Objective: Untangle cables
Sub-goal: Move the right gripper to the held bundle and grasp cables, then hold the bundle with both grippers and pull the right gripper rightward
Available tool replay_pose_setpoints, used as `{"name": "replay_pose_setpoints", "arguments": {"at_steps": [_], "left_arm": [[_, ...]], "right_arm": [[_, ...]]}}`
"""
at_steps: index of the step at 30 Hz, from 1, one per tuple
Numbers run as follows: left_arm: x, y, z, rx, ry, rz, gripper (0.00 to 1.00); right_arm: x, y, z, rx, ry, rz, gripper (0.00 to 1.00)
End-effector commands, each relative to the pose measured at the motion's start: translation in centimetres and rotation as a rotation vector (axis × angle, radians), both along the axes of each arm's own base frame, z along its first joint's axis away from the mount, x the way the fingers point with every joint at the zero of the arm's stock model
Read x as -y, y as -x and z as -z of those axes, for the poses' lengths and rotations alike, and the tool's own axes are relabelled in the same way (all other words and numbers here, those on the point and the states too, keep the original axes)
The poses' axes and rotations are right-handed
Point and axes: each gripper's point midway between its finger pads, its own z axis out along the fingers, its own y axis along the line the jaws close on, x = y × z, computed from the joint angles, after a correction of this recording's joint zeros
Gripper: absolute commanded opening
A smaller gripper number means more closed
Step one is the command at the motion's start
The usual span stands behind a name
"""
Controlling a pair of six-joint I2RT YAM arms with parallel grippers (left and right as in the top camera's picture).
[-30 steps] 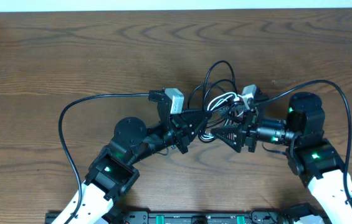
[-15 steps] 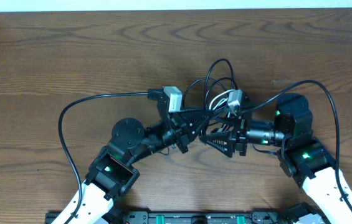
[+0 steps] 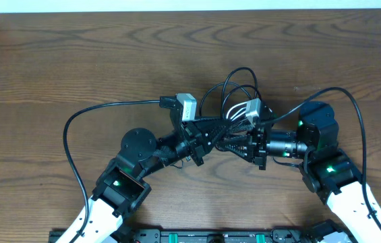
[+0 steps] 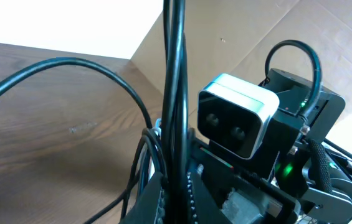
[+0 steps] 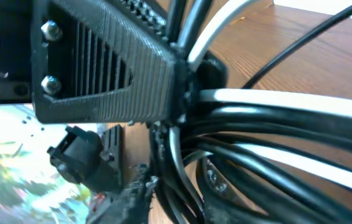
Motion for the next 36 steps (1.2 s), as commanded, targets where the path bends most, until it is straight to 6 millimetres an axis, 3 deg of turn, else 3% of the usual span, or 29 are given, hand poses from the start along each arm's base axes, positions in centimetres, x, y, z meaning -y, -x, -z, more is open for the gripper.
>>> {"name": "replay_pose_setpoints", "arguments": {"at_steps": [1,3,18,20,24,28,36], "left_arm": [[0.3,0.7,-1.8,0.023,0.034,0.040,0.07],[0.2,0.6,-1.8,0.023,0.033,0.032,0.08],[0.1,-1.9,0.4,-0.031,-0.013,-0.073,0.08],[-0.1,-2.3,0.8,-0.040,-0.022,-0.098,0.16],[-0.5,-3.0,1.6,-0.054,-0.046,-0.139,0.17],[-0.6,-3.0,2.5,-0.054,-0.092,-0.143,0.47],[-0.7,-2.8,3.6,-0.089,-0.121,-0.141,0.69]], "right_arm": [[0.0,-0.5,-0.6,0.026,0.000,0.017,0.10],[-0.1,-0.5,-0.6,0.021,-0.001,0.014,0.01],[-0.2,0.2,-0.9,-0.015,-0.020,-0.021,0.01],[-0.2,0.2,-0.9,-0.037,-0.023,-0.018,0.01],[-0.2,0.2,-0.9,-0.085,-0.029,-0.008,0.01],[-0.2,0.2,-0.9,-0.102,-0.032,-0.005,0.01],[0.4,-0.4,-0.9,-0.101,-0.033,0.023,0.01]]}}
